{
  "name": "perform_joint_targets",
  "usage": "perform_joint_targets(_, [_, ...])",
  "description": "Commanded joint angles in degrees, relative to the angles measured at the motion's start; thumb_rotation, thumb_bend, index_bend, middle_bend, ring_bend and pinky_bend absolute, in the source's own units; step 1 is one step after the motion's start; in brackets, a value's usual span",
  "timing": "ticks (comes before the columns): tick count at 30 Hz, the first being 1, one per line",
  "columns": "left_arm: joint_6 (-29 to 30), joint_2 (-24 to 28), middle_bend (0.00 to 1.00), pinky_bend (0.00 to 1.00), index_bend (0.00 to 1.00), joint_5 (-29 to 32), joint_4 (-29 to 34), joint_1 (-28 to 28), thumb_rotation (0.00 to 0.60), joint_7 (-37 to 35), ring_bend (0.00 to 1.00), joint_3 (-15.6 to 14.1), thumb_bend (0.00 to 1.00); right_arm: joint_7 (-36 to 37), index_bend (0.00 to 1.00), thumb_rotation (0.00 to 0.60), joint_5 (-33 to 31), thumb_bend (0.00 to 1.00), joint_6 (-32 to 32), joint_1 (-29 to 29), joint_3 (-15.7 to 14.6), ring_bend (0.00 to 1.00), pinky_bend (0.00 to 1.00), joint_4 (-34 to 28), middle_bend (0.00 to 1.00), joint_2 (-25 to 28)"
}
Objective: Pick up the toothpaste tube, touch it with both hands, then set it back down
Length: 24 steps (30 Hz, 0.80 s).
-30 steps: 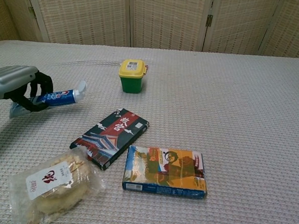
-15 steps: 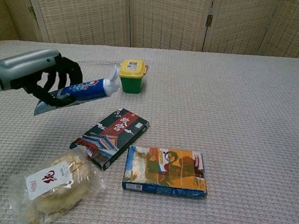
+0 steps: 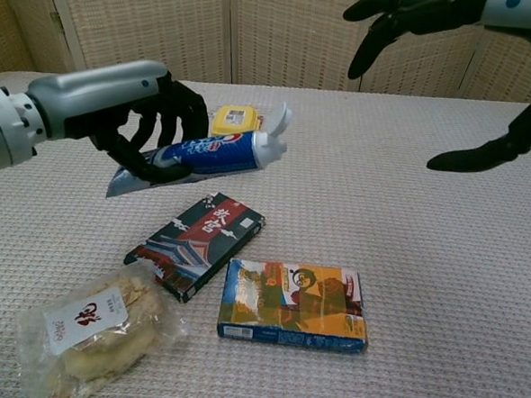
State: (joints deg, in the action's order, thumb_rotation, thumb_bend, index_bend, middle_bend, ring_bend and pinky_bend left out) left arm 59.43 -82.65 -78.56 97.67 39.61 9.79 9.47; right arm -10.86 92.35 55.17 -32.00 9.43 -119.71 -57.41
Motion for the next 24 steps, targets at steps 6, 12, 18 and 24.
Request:
perform_joint_targets(6, [-0.59, -2.28, 0.81, 0.69, 0.77, 2.66, 0.73, 1.31, 0.600, 2.97, 0.72, 0.66, 0.76, -3.63, 0.26, 0.600, -4.43, 0.29, -3.01, -4.06, 1.34, 0.00, 0.00, 0.55, 0.01, -4.64])
perform_joint_targets(12, [-0.44, -3.35, 0.81, 0.69, 0.76, 3.84, 0.62, 1.70, 0.600, 3.21, 0.72, 1.03, 0.76, -6.50, 0.27, 0.600, -7.50, 0.29, -4.27, -6.29, 1.53, 0.00, 0.00, 1.72, 0.02, -7.73])
perform_joint_targets(18, [0.05, -3.46, 0.81, 0.69, 0.76, 3.85, 0.07, 1.53, 0.600, 2.35, 0.72, 0.79, 0.77, -7.97, 0.27, 0.600, -9.95, 0.29, -4.42, -7.17, 0.94, 0.00, 0.00, 2.26, 0.02, -8.79])
perform_joint_targets(24, [0.87, -3.15, 0.81, 0.69, 0.76, 2.99, -0.64, 1.20, 0.600, 0.49, 0.72, 0.72, 0.77, -9.15, 0.28, 0.600, -12.54, 0.29, -3.79, -7.13, 0.15, 0.00, 0.00, 2.67, 0.02, -8.23])
